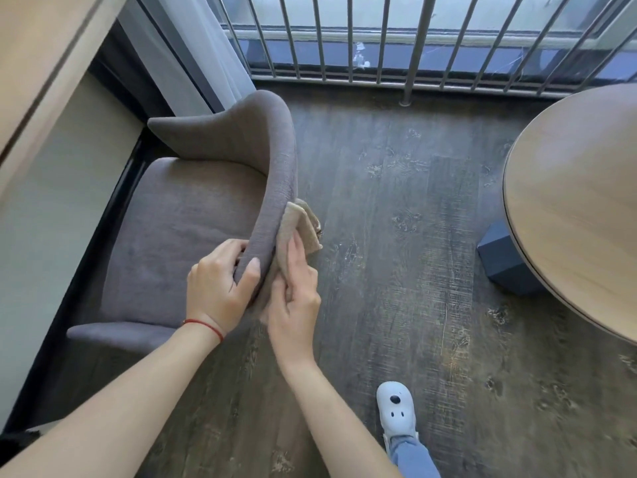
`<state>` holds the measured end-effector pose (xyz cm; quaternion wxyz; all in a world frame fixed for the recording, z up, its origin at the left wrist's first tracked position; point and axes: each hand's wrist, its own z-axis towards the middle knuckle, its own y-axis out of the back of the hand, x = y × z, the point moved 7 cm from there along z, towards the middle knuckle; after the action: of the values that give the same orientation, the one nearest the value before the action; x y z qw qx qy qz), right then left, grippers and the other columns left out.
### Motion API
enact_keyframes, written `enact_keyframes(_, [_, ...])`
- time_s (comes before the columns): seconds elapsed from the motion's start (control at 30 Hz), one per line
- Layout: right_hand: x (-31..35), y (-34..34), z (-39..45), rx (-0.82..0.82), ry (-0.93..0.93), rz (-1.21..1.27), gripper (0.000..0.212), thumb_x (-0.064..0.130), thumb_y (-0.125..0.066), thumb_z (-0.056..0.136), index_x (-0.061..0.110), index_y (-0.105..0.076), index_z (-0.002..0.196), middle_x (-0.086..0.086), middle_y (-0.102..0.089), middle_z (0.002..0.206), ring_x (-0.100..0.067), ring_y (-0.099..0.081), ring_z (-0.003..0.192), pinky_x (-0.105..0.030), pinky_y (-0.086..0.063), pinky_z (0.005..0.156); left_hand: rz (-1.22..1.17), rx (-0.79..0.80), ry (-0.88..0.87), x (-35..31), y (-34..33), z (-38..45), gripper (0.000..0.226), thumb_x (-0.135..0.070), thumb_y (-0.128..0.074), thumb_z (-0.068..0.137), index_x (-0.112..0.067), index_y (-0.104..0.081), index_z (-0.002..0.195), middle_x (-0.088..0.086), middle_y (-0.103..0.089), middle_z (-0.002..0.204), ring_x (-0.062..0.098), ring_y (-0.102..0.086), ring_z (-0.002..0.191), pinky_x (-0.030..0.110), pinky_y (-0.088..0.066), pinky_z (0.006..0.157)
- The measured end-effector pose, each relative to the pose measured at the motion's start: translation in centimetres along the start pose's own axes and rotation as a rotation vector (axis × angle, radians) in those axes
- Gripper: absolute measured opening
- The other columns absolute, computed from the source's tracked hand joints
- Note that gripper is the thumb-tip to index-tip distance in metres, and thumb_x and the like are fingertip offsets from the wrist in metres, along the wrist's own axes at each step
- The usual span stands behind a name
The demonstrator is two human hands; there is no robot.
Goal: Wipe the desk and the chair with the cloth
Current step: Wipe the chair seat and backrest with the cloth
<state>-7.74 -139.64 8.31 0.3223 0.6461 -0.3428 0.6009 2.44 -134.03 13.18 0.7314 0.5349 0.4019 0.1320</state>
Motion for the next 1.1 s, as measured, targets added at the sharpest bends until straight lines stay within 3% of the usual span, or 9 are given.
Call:
enact_keyframes(0.07, [-1.4,1.3,2.5,-0.09,-0.149,0.076,0.053,-0.006,-0.045,0.093,0.019,-0.043,0.14,0.009,-0.047,0.141,-0.015,-0.046,0.128,-0.01,-0.029,0.102,0.006,-0.01,0.011,0.0,0.1,0.0,0.051,-0.044,-0.031,0.08,-0.008,-0.064,0.09,0.007,-0.067,0.084,0.029,-0.061,0.073,0.027,-0.033,0.06])
enact_keyframes(0.23, [2.5,0.1,5.6,-0.076,0.211,-0.033,0.046,0.005,-0.046,0.095,0.015,-0.043,0.14,-0.002,-0.05,0.144,-0.014,-0.045,0.131,-0.032,-0.038,0.109,-0.008,0.006,0.0,0.1,0.0,0.0,0.05,-0.045,-0.031,0.082,-0.008,-0.064,0.092,0.005,-0.066,0.084,0.022,-0.058,0.07,0.026,-0.032,0.059])
enact_keyframes(0.37, [-2.4,0.9,9.4,-0.006,-0.259,0.092,0.043,-0.004,-0.045,0.093,0.006,-0.05,0.135,-0.01,-0.054,0.138,-0.018,-0.048,0.13,-0.029,-0.036,0.112,-0.008,-0.007,0.017,-0.1,0.1,-0.2,0.049,-0.043,-0.032,0.08,-0.007,-0.064,0.089,-0.003,-0.058,0.077,0.013,-0.049,0.067,0.025,-0.029,0.059])
enact_keyframes(0.47, [1.2,1.7,9.1,-0.06,0.041,0.022,0.043,0.001,-0.048,0.09,0.012,-0.054,0.131,0.003,-0.056,0.132,0.002,-0.048,0.122,-0.019,-0.037,0.108,-0.008,0.0,0.003,-0.2,0.1,-0.1,0.048,-0.043,-0.032,0.081,-0.008,-0.064,0.09,-0.007,-0.055,0.077,0.012,-0.049,0.066,0.025,-0.028,0.058])
enact_keyframes(0.53, [1.6,0.6,9.1,-0.034,0.134,-0.007,0.046,0.001,-0.047,0.089,0.015,-0.053,0.132,0.007,-0.055,0.134,-0.002,-0.047,0.125,-0.017,-0.035,0.108,-0.002,0.007,-0.006,-0.2,0.1,0.0,0.048,-0.044,-0.033,0.081,-0.009,-0.064,0.092,-0.003,-0.06,0.078,0.012,-0.049,0.067,0.025,-0.029,0.057])
enact_keyframes(0.67, [-2.5,1.1,10.3,0.043,-0.281,-0.055,0.042,-0.002,-0.048,0.089,0.009,-0.058,0.129,-0.009,-0.06,0.133,-0.02,-0.051,0.128,-0.03,-0.037,0.111,0.035,-0.002,-0.019,-0.6,0.2,-0.2,0.047,-0.044,-0.041,0.078,-0.007,-0.064,0.097,0.004,-0.066,0.084,0.024,-0.061,0.07,0.025,-0.035,0.059])
enact_keyframes(0.8, [2.5,1.4,7.3,-0.028,0.169,-0.064,0.046,0.0,-0.049,0.088,0.014,-0.054,0.131,0.006,-0.055,0.135,-0.003,-0.048,0.124,-0.02,-0.034,0.107,0.073,-0.014,-0.035,-0.8,0.1,-0.1,0.042,-0.043,-0.048,0.074,-0.014,-0.062,0.1,0.0,-0.067,0.09,0.024,-0.065,0.076,0.023,-0.04,0.06])
enact_keyframes(0.97, [-1.3,1.1,9.8,0.1,-0.247,-0.136,0.043,-0.002,-0.047,0.089,0.008,-0.056,0.13,-0.01,-0.059,0.134,-0.02,-0.05,0.128,-0.022,-0.034,0.107,0.099,-0.048,-0.013,-0.5,-0.1,-0.3,0.044,-0.045,-0.049,0.073,-0.014,-0.062,0.1,0.0,-0.068,0.092,0.026,-0.066,0.078,0.027,-0.041,0.06])
enact_keyframes(1.1, [3.3,1.9,9.8,-0.035,0.192,-0.128,0.045,0.0,-0.049,0.085,0.012,-0.058,0.128,0.004,-0.06,0.129,-0.009,-0.051,0.12,-0.013,-0.035,0.104,0.064,-0.068,-0.018,-0.4,0.1,-0.3,0.039,-0.044,-0.05,0.073,-0.017,-0.061,0.098,-0.001,-0.067,0.09,0.025,-0.065,0.075,0.027,-0.042,0.059])
